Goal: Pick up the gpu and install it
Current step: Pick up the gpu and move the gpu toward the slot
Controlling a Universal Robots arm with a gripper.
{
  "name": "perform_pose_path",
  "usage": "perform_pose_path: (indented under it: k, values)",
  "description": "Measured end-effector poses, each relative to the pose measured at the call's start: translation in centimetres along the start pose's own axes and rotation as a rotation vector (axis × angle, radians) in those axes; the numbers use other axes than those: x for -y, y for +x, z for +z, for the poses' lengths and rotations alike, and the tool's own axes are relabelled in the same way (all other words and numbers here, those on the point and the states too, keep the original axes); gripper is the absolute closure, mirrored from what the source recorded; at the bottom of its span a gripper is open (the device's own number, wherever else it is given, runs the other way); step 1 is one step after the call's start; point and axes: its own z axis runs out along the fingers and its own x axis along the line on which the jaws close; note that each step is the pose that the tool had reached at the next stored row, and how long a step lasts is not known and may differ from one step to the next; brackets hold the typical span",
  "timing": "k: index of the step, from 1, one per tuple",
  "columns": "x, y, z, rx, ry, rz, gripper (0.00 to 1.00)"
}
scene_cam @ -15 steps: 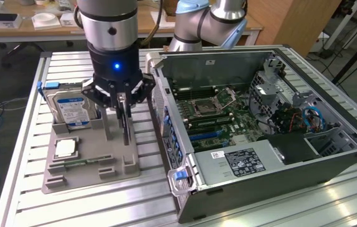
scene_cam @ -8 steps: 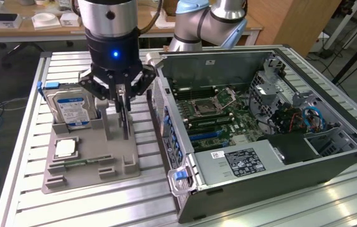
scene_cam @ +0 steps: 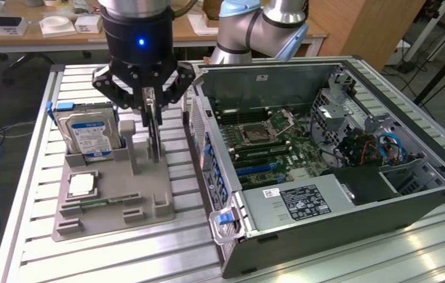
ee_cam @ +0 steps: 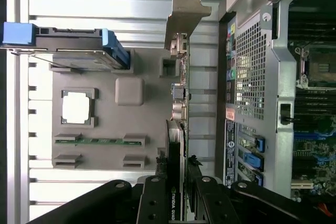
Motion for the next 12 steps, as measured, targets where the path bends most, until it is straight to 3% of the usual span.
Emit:
perform_pose_path:
  k: [8,12]
  values:
    - [-0.14,-0.1,-3.07,0.0,-0.0001,0.0,0.74]
    - [-0.15,-0.1,-3.29,0.0001,-0.0002,0.0,0.74]
